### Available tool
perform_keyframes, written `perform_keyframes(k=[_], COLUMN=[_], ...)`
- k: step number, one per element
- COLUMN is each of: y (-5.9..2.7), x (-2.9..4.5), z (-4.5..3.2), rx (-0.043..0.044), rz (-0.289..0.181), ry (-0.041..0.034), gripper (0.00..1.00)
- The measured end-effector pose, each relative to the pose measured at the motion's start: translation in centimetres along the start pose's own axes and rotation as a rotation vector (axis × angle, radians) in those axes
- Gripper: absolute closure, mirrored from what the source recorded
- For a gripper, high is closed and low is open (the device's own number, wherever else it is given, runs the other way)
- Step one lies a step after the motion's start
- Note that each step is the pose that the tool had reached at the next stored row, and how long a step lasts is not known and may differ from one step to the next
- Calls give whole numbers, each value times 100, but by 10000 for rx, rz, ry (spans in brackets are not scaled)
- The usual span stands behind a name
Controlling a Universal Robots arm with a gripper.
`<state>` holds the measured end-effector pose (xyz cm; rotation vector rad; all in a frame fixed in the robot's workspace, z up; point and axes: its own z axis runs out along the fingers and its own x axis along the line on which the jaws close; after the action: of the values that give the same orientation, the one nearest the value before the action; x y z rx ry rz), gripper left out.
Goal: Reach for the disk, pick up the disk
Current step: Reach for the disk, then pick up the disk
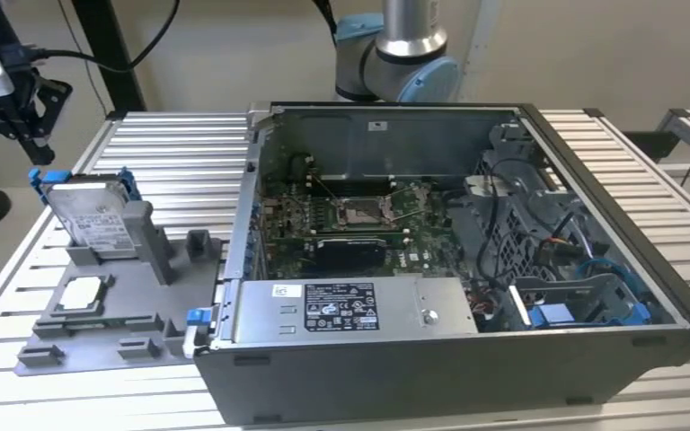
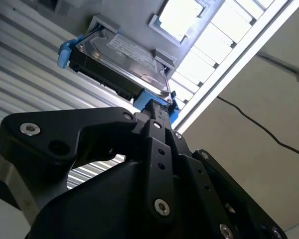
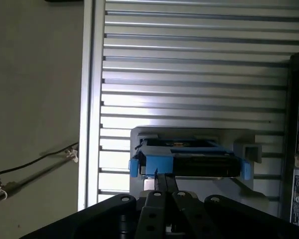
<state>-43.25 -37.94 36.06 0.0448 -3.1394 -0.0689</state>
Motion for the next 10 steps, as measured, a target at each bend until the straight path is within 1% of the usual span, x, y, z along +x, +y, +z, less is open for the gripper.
perform_keyframes(k=[10], y=[0], x=[0], z=[1], rx=[1], rz=[-610], ry=[26], gripper=[100])
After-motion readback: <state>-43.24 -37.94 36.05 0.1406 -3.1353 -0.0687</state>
